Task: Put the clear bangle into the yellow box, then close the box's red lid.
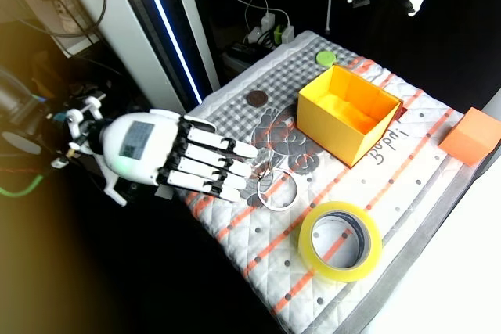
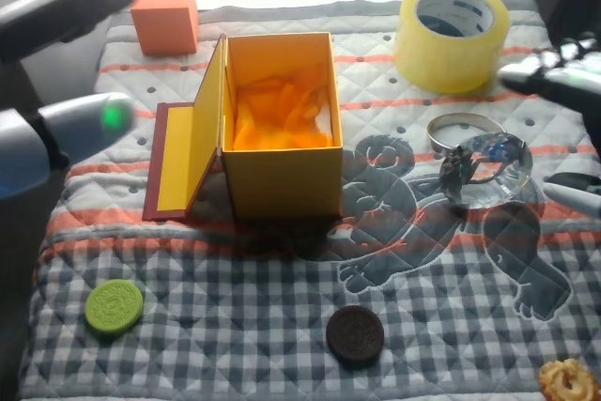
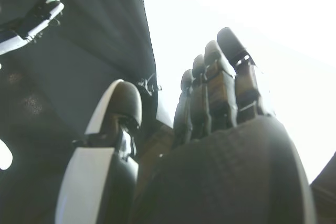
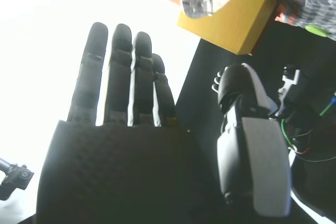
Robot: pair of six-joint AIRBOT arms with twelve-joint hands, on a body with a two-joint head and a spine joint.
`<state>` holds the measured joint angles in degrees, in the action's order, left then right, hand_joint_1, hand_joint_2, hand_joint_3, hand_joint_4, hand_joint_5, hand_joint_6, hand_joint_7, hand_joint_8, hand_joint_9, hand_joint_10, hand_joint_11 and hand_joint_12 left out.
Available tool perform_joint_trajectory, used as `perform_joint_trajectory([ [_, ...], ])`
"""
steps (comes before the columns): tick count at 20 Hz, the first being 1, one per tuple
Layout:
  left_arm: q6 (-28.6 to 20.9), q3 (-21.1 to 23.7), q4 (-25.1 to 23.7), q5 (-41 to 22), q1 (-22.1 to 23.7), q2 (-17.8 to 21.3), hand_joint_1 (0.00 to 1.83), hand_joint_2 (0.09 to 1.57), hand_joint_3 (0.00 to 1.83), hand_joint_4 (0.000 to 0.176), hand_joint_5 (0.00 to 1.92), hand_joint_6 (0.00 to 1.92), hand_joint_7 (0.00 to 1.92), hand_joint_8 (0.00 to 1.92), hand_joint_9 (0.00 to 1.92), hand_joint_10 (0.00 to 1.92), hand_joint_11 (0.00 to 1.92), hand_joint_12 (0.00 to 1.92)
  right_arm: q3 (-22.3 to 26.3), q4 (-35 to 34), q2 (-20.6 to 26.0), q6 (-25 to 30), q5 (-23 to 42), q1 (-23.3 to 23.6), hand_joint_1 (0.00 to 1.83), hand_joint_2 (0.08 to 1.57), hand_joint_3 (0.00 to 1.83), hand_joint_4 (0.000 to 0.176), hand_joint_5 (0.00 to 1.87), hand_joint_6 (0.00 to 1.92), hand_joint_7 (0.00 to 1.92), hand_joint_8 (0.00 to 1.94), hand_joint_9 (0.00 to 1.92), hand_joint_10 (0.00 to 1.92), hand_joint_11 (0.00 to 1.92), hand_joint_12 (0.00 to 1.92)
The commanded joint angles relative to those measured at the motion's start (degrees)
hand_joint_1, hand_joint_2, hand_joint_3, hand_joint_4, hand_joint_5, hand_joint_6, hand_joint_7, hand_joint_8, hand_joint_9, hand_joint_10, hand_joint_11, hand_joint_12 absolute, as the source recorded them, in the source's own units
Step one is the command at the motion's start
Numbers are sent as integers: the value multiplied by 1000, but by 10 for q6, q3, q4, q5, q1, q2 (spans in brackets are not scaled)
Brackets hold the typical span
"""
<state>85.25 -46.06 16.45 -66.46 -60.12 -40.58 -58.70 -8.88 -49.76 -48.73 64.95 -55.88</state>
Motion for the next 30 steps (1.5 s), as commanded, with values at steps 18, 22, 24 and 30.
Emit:
perform_joint_trajectory([
  [18, -4, -7, -1, -58, 10, -11, 371, 1206, 5, 176, 158, 0, 240, 0, 332, 1, 0, 782, -92, 4, -88, 2, -116, 84, 1174, 1045, 0, 0, 761, 3, 957, 7, 1032, 44, 594, 1023],
  [22, -4, -8, -1, -57, 11, -14, 389, 1209, 4, 176, 144, 3, 243, 1, 345, 4, 0, 764, -92, 3, -90, 2, -116, 86, 1356, 1097, 0, 0, 862, 1034, 1113, 679, 1017, 884, 718, 963],
  [24, -4, -8, 1, -57, 11, -15, 363, 1212, 4, 176, 140, 0, 262, 5, 392, 17, 0, 777, -90, 7, -88, 7, -106, 89, 1402, 1087, 1, 0, 861, 1029, 1099, 681, 1061, 1008, 940, 1075],
  [30, -4, -10, 5, -55, 11, -18, 320, 1219, 2, 176, 187, 7, 301, 10, 472, 22, 0, 734, -75, 59, -70, 51, -5, 136, 1235, 1142, 0, 0, 806, 1173, 1072, 922, 1323, 43, 1093, 710],
])
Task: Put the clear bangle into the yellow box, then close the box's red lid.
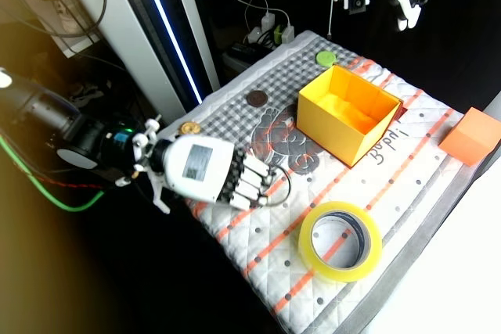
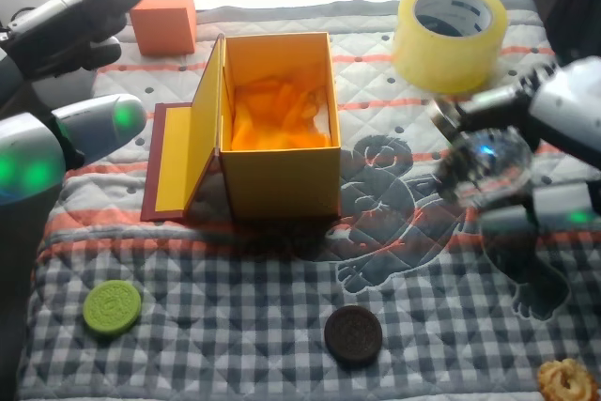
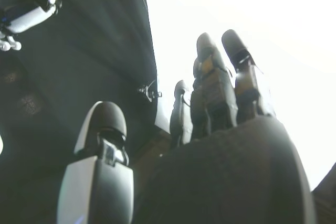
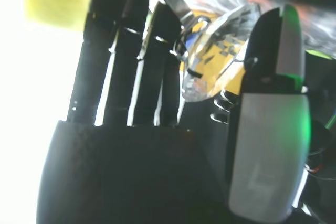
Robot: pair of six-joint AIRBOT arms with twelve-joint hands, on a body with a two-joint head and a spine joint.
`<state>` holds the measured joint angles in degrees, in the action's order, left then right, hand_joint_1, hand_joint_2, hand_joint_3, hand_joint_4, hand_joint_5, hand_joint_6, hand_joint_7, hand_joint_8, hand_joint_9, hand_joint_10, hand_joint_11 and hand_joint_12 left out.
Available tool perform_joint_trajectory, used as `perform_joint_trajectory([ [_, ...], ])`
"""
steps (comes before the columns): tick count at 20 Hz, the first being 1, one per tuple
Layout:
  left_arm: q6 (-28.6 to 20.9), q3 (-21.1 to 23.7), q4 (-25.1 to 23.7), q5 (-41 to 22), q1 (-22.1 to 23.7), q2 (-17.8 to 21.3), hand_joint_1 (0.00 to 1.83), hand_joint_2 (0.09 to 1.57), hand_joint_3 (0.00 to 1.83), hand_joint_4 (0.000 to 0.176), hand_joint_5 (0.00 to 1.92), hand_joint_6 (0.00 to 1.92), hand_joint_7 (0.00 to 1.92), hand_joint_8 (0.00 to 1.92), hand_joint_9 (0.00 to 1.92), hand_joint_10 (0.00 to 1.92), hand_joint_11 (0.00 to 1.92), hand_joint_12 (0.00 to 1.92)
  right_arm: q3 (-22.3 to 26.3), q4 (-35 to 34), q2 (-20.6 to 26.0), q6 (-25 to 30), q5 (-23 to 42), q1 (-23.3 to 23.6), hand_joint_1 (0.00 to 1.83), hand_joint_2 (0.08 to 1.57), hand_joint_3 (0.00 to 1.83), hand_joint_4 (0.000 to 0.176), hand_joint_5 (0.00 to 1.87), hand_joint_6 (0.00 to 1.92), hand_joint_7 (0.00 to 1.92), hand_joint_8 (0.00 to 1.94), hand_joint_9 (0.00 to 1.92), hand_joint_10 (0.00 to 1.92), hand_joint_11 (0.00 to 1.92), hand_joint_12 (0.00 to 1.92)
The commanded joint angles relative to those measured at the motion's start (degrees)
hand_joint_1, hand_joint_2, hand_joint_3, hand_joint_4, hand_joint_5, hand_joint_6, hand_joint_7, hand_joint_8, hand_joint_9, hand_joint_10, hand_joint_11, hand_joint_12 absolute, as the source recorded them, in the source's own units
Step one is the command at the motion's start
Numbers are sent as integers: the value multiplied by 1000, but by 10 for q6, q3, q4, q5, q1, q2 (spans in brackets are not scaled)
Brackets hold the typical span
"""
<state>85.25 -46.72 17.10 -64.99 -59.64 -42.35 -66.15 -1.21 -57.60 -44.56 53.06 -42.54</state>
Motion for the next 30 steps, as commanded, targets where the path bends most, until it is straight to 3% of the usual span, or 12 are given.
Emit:
perform_joint_trajectory([
  [1, -4, -4, -1, -70, 6, 0, 313, 1219, 1, 176, 210, 5, 307, 5, 488, 14, 0, 742, -1, -4, 5, 9, 120, 23, 1243, 1131, 1, 0, 816, 1147, 1104, 873, 1334, 19, 1149, 585],
  [9, -4, -16, -1, -61, 17, -9, 255, 1245, 3, 176, 242, 2, 314, 1, 507, 3, 0, 752, -56, 69, -89, 9, 47, 178, 1274, 1064, 0, 0, 949, 943, 1293, 531, 1424, 8, 1297, 333],
  [15, -4, -26, -1, -46, 26, -19, 264, 1230, 0, 176, 255, 3, 285, 2, 503, 11, 0, 604, -76, 81, -146, 9, 1, 202, 1265, 1059, 0, 0, 975, 936, 1280, 530, 1452, 0, 1377, 377],
  [16, -4, -26, -1, -46, 26, -19, 280, 1227, 0, 176, 264, 3, 286, 1, 517, 10, 0, 623, -75, 81, -148, 9, -1, 202, 1255, 1073, 3, 0, 950, 988, 1227, 617, 1433, 6, 1341, 413],
  [17, -4, -26, -1, -46, 26, -19, 268, 1229, 0, 176, 257, 1, 277, 0, 517, 7, 0, 626, -73, 81, -148, 9, -1, 202, 1278, 1065, 1, 0, 979, 851, 1230, 701, 1478, 16, 1284, 672],
  [18, -4, -26, -1, -45, 26, -19, 274, 1231, 0, 176, 253, 0, 275, 0, 510, 3, 0, 605, -71, 81, -148, 9, -2, 202, 1279, 1069, 1, 0, 965, 873, 1219, 724, 1475, 10, 1243, 750],
  [25, -4, -28, 2, -42, 28, -20, 230, 1250, 2, 176, 208, 1, 285, 1, 500, 0, 0, 611, -76, 81, -152, 9, -17, 201, 1275, 1092, 0, 0, 923, 864, 1174, 854, 1503, 3, 1110, 1105],
  [26, -4, -28, 2, -42, 28, -21, 246, 1250, 1, 176, 217, 3, 272, 0, 471, 0, 0, 612, -76, 81, -153, 9, -18, 201, 1141, 1159, 0, 0, 886, 1075, 1152, 432, 1420, 5, 1008, 1208],
  [27, -4, -28, 2, -41, 28, -21, 238, 1254, 2, 176, 217, 2, 263, 0, 459, 0, 0, 617, -77, 82, -154, 9, -20, 201, 823, 1220, 3, 0, 881, 478, 1116, 185, 1320, 0, 852, 1313],
  [28, -4, -28, 2, -41, 28, -21, 232, 1257, 2, 176, 219, 2, 266, 1, 467, 3, 0, 635, -78, 82, -155, 6, -24, 201, 590, 1244, 2, 0, 893, 167, 1129, 93, 1353, 48, 808, 1517],
  [29, -4, -29, 2, -39, 29, -21, 229, 1259, 2, 176, 219, 1, 264, 0, 450, 0, 0, 640, -78, 82, -156, -4, -32, 202, 553, 1257, 0, 0, 879, 33, 1192, 60, 1121, 722, 867, 1657],
  [30, -4, -30, 2, -37, 29, -21, 227, 1255, 0, 176, 241, 5, 276, 3, 491, 13, 0, 683, -78, 82, -156, -13, -41, 205, 369, 1269, 0, 0, 770, 6, 1065, 11, 921, 856, 703, 1656],
])
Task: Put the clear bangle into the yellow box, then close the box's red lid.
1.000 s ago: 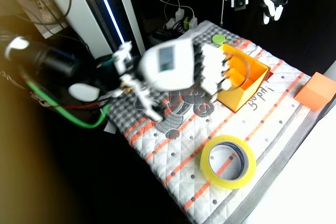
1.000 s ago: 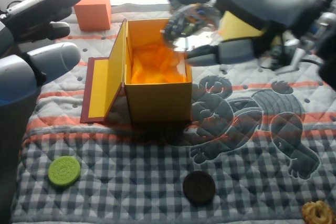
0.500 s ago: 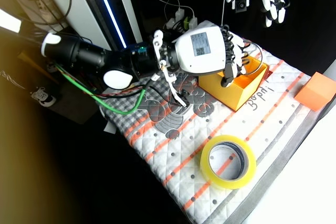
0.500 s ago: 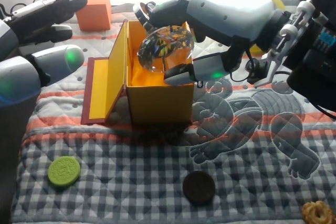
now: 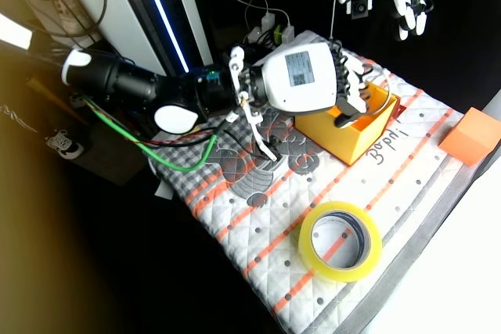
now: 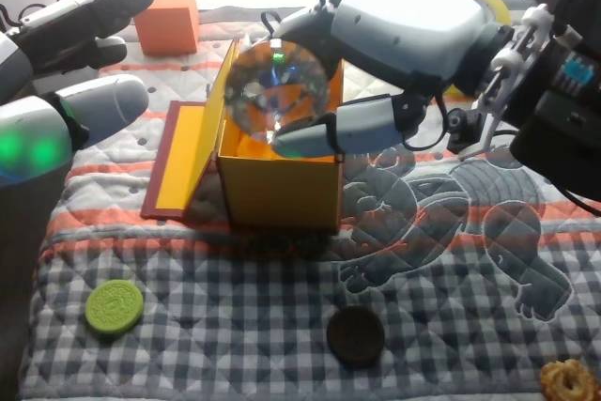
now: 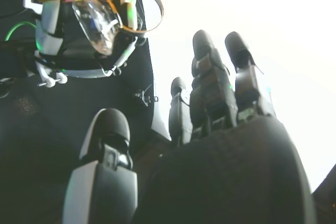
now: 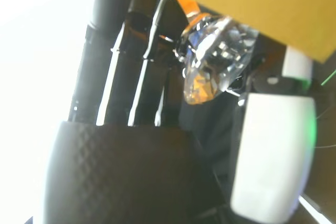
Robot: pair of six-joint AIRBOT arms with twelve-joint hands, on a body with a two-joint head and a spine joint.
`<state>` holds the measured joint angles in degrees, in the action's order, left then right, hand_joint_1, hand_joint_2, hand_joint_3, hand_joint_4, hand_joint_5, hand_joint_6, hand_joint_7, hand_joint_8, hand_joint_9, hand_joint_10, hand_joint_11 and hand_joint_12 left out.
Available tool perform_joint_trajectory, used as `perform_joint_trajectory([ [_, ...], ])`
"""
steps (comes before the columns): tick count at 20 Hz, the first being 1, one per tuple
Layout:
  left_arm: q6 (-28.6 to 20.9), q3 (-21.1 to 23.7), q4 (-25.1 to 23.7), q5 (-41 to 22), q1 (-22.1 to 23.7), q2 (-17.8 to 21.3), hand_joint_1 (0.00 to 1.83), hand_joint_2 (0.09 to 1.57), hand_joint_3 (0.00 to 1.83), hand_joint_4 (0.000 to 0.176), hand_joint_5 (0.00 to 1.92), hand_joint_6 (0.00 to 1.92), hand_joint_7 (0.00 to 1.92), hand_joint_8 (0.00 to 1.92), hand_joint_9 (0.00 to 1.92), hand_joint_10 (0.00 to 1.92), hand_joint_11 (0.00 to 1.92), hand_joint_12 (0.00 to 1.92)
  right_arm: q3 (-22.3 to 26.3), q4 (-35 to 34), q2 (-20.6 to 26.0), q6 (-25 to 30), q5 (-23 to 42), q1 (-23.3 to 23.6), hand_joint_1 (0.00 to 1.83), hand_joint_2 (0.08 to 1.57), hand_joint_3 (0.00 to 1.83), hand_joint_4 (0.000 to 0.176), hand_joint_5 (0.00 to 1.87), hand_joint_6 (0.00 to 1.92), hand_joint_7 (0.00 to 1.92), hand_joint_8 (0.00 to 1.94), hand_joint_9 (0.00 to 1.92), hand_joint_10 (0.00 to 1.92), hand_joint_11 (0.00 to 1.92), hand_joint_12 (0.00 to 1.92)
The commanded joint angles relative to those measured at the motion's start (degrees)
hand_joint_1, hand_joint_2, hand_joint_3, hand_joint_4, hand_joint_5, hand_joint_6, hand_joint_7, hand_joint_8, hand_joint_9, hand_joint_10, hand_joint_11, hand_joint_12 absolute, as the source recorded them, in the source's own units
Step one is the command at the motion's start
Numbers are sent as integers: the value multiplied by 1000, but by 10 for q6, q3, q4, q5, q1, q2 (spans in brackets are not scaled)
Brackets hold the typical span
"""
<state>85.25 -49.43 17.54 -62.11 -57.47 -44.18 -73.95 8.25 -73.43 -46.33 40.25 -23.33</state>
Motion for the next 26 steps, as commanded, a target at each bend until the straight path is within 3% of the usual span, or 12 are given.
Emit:
perform_joint_trajectory([
  [1, -4, -3, -3, -65, 8, -3, 236, 1256, 0, 176, 246, 3, 276, 1, 523, 18, 0, 670, -1, -12, 2, -6, 75, 21, 257, 1261, 0, 0, 663, 0, 943, 1, 804, 784, 609, 1609],
  [2, -4, -4, -3, -64, 9, -4, 236, 1255, 0, 176, 224, 2, 254, 1, 526, 12, 0, 621, -3, -10, 2, -10, 67, 25, 181, 1244, 0, 0, 553, 0, 891, 0, 772, 711, 564, 1589],
  [3, -4, -5, -4, -63, 11, -5, 233, 1259, 0, 176, 200, 1, 230, 2, 496, 4, 0, 525, -6, -9, 2, -11, 59, 29, 16, 1135, 0, 0, 188, 0, 490, 0, 565, 390, 409, 1368],
  [5, -4, -7, -11, -56, 23, -7, 198, 1266, 2, 176, 187, 0, 223, 0, 521, 6, 0, 504, -12, -12, 1, -11, 54, 31, 0, 1105, 0, 0, 87, 0, 369, 1, 572, 113, 390, 1273],
  [9, -4, -4, -16, -51, 27, -5, 219, 1260, 0, 176, 202, 1, 237, 1, 512, 0, 0, 493, -6, -21, 12, -11, 70, 32, 0, 1084, 0, 4, 1, 0, 265, 6, 486, 20, 191, 1355],
  [12, -4, 11, -29, -53, 25, 9, 221, 1259, 0, 176, 235, 4, 270, 8, 471, 0, 0, 541, 15, -33, 40, -11, 110, 32, 0, 1022, 0, 56, 0, 0, 214, 0, 419, 2, 174, 1526],
  [13, -4, 17, -33, -55, 18, 16, 238, 1245, 0, 176, 253, 3, 305, 6, 468, 1, 0, 632, 24, -44, 56, -11, 131, 23, 0, 1036, 0, 39, 0, 0, 186, 0, 344, 0, 34, 1546],
  [15, -14, 32, -45, -53, -1, 34, 253, 1238, 0, 176, 185, 0, 307, 1, 472, 1, 0, 579, 39, -70, 83, -11, 180, -7, 0, 1035, 1, 51, 0, 0, 163, 1, 123, 0, 0, 597],
  [19, -68, 54, -88, -16, -44, 62, 74, 1331, 7, 176, 164, 0, 322, 0, 415, 0, 0, 881, 81, -114, 133, -11, 286, -83, 0, 1061, 3, 48, 0, 0, 177, 2, 109, 2, 0, 344],
  [22, -105, 70, -123, 17, -73, 75, 192, 1329, 0, 176, 221, 12, 332, 3, 377, 2, 0, 901, 108, -133, 158, -11, 357, -132, 0, 1063, 3, 55, 0, 0, 105, 0, 49, 0, 0, 182],
  [25, -120, 73, -134, 35, -89, 75, 277, 1320, 0, 125, 305, 6, 437, 13, 465, 14, 80, 901, 127, -136, 173, -11, 396, -155, 0, 1070, 2, 103, 0, 0, 113, 12, 26, 10, 0, 0],
  [26, -120, 73, -134, 39, -92, 72, 254, 1327, 0, 88, 289, 1, 480, 6, 506, 9, 164, 853, 129, -136, 174, -11, 401, -159, 0, 1055, 0, 116, 0, 0, 138, 19, 42, 15, 10, 4],
])
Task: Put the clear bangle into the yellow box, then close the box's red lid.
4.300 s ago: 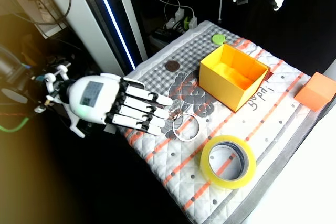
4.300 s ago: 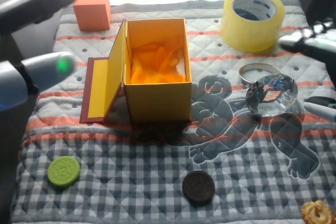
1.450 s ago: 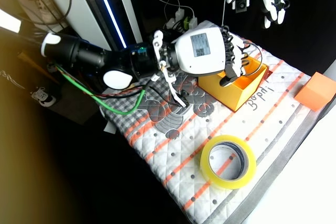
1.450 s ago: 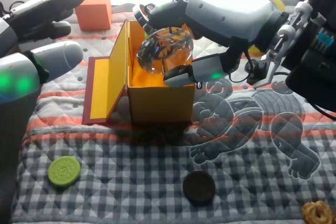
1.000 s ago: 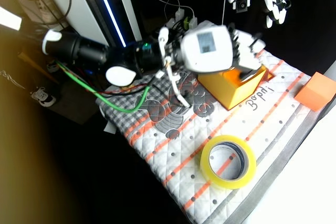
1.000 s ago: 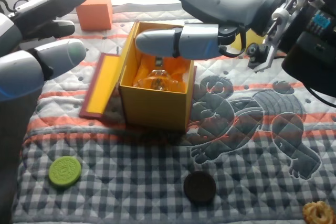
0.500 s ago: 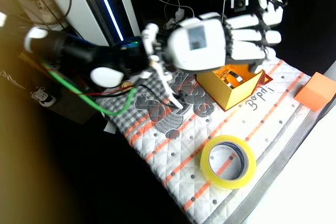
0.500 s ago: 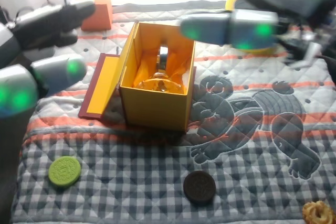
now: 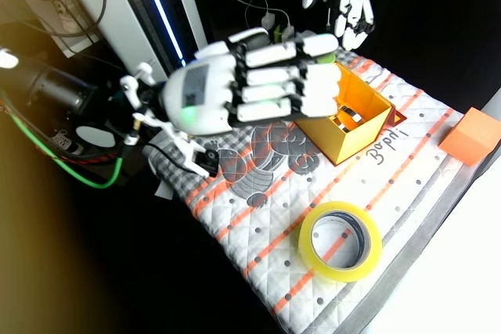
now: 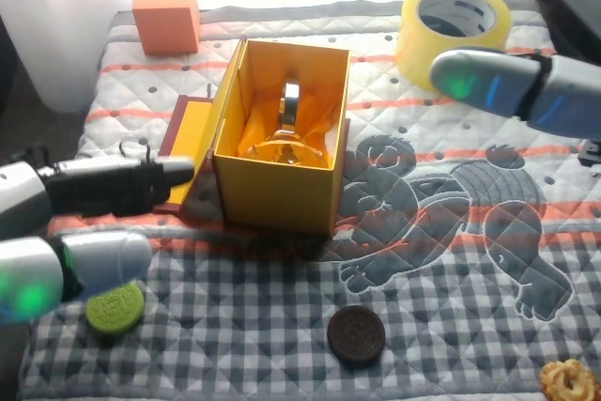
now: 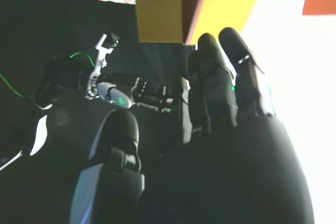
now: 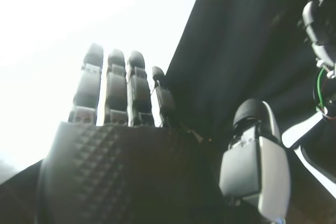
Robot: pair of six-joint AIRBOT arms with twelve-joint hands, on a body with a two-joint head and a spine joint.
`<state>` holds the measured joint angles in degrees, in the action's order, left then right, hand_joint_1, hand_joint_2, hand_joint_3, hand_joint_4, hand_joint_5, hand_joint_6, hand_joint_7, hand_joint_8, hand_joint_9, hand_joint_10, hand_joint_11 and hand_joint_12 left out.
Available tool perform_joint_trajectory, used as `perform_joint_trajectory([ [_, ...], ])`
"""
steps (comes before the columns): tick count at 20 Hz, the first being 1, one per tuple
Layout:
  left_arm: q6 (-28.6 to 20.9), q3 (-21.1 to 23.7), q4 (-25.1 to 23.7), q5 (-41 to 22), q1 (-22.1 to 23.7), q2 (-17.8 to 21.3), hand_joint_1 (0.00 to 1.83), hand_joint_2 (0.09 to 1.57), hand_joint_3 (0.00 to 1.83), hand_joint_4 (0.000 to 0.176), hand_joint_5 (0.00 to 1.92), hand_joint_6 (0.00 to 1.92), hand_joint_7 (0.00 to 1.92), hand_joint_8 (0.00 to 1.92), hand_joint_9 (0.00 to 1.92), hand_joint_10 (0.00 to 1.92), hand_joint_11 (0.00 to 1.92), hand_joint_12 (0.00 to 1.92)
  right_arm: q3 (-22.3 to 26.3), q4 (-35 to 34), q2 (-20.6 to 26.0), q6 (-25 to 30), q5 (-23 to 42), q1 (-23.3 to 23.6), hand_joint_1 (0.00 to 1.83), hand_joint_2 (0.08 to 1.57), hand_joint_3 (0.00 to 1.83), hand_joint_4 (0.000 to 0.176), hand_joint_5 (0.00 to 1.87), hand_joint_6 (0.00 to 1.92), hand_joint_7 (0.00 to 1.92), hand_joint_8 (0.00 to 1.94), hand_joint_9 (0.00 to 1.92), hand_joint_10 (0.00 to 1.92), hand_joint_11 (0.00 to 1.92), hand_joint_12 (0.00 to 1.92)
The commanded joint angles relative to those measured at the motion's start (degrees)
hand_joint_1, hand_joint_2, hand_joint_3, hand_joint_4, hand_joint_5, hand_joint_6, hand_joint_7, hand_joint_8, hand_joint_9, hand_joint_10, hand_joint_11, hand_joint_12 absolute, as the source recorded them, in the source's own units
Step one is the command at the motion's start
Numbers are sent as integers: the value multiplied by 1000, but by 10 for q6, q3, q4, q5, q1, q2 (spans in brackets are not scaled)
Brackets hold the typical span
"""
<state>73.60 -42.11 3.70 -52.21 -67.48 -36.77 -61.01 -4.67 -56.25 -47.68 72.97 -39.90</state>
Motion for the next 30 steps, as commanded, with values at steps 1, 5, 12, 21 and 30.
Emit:
perform_joint_trajectory([
  [1, -4, -2, 3, -54, 0, -6, 217, 1344, 0, 35, 267, 0, 442, 1, 481, 1, 181, 799, 3, -6, 3, 3, 80, 2, 0, 1057, 0, 133, 0, 0, 181, 10, 64, 9, 24, 11],
  [5, -4, -44, 6, 14, 20, -53, 198, 1329, 0, 0, 272, 0, 388, 0, 461, 0, 212, 647, 5, -8, 1, 3, 82, -4, 0, 1067, 4, 146, 0, 0, 209, 11, 81, 10, 45, 21],
  [12, -4, -89, 1, 80, 81, -108, 77, 1351, 4, 0, 135, 0, 180, 0, 242, 3, 22, 519, 8, -16, 4, 6, 85, -17, 0, 1060, 0, 149, 1, 0, 198, 2, 74, 4, 74, 33],
  [21, -4, -35, -32, 48, 56, -41, 159, 1343, 0, 0, 262, 5, 327, 7, 387, 10, 178, 648, 7, -20, 2, 11, 85, -26, 0, 1061, 0, 120, 10, 2, 186, 0, 88, 7, 92, 41],
  [30, -4, -47, -51, 66, 74, -80, 115, 1343, 1, 0, 282, 2, 334, 4, 392, 1, 213, 641, 4, -25, 0, 14, 85, -27, 0, 1090, 6, 105, 28, 4, 192, 5, 125, 13, 117, 52],
])
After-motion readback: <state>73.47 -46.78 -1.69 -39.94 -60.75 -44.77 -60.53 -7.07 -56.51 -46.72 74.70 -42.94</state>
